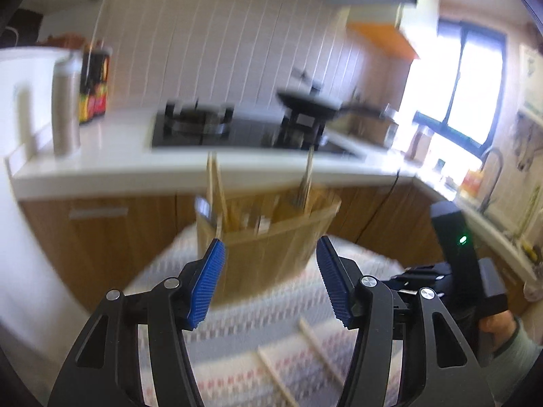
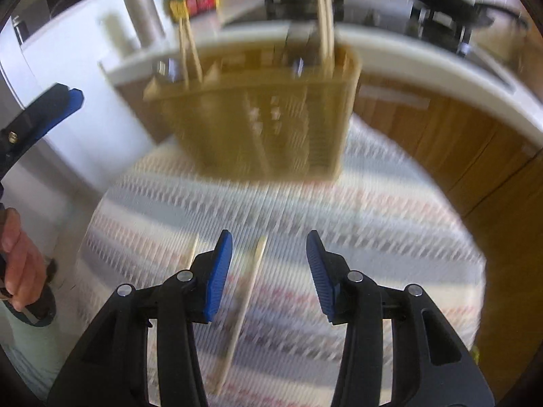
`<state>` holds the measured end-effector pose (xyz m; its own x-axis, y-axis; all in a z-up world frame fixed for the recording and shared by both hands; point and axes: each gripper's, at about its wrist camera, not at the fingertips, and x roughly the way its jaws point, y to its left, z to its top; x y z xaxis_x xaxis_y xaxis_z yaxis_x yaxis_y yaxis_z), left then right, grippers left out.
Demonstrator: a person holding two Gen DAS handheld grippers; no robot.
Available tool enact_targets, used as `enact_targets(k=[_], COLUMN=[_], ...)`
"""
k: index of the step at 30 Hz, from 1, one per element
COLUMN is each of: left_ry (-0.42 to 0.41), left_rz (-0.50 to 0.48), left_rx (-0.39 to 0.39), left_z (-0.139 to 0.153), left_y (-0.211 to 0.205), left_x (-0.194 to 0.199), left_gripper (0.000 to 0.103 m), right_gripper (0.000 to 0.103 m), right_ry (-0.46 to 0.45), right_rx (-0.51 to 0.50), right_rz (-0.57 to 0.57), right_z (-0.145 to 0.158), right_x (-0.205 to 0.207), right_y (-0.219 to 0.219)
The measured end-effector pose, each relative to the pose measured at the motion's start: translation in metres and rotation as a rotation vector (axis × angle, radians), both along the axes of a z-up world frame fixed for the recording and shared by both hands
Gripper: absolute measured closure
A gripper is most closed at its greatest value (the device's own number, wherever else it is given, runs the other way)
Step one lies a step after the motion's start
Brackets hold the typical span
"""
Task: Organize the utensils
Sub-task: 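Move both open tools back down to the last chopsticks, then grasp a chopstick with the right tool while the left tool grasps the other chopstick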
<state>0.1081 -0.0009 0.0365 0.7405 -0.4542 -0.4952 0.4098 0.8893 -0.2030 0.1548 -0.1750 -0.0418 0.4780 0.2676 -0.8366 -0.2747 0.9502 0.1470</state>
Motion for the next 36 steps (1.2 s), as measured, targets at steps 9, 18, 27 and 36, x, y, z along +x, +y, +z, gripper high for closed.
enact_targets(k=[9, 18, 27, 36], left_ry=[0.384, 0.453, 0.435, 0.418], left_rz=[-0.003, 0.035, 0.055, 0.088], left_rx=[0.151, 0.235, 0.35, 0.378], left_z=[-0.092, -0.135, -0.145, -0.144], left_y=[-0.017, -0.035, -0.063, -0.065], left_x=[0.006, -0.008, -0.019, -0.021], left_gripper=[0.048, 0.055, 0.06, 0.099], right_gripper=[0.068, 0.076, 0.099, 0.099], right_ry=[0.168, 0.125, 0.024, 0.039], right_rx=[0.025, -0.033, -0.165, -0.11], right_rz=[0.006, 0.003, -0.018, -0.066], right_z=[-0.056, -0.081, -0.085, -0.081], right_x=[-0.023, -0.066, -0.081, -0.094], right_y=[0.01, 0.034, 0.043, 0.016])
